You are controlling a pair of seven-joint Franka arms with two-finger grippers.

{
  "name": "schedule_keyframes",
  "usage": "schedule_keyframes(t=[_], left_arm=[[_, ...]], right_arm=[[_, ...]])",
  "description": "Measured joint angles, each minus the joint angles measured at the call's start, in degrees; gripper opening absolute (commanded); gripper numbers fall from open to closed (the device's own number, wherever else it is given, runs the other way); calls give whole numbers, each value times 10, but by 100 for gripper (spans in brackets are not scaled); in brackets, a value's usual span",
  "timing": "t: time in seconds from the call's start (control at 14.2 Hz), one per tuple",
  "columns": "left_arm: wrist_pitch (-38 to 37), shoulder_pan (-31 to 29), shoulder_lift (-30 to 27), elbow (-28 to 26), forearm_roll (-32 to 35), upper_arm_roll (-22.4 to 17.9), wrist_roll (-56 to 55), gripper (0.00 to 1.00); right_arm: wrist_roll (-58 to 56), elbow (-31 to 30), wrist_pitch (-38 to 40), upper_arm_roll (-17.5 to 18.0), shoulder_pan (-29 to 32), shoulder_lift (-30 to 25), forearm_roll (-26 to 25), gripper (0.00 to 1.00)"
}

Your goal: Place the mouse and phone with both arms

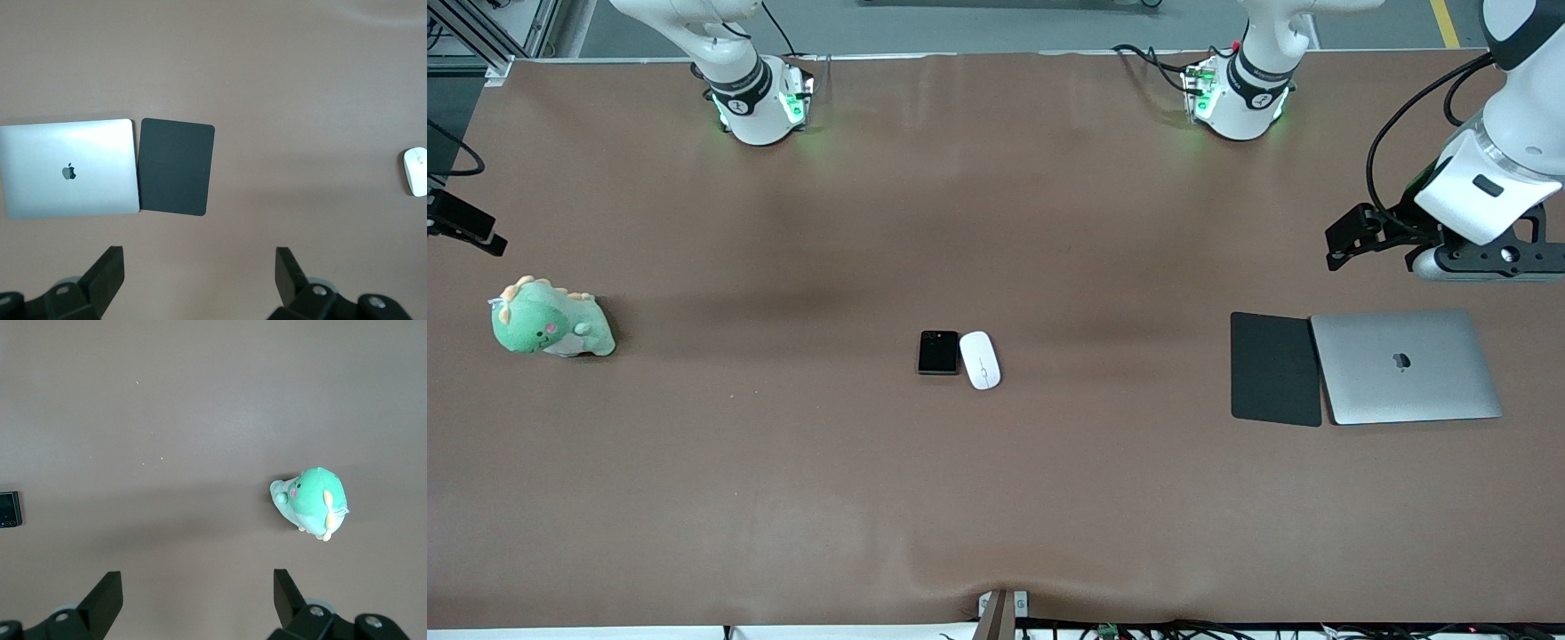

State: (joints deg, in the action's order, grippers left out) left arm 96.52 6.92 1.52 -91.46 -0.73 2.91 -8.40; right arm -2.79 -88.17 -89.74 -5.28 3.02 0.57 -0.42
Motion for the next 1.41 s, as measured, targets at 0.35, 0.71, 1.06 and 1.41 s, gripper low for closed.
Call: schedule_keyframes(t=[0.35,0.71,1.06,1.41], left_arm=[[0,0,3,0,0,0,0,100],[2,0,12,17,0,0,0,100],[2,12,37,22,0,8,-10,100],[23,67,100,52,0,21,-81,100]], right_arm=[[0,0,0,0,0,0,0,100],[0,0,-1,0,0,2,0,100],[0,0,-3,0,0,5,0,100],[0,0,-5,0,0,6,0,100]])
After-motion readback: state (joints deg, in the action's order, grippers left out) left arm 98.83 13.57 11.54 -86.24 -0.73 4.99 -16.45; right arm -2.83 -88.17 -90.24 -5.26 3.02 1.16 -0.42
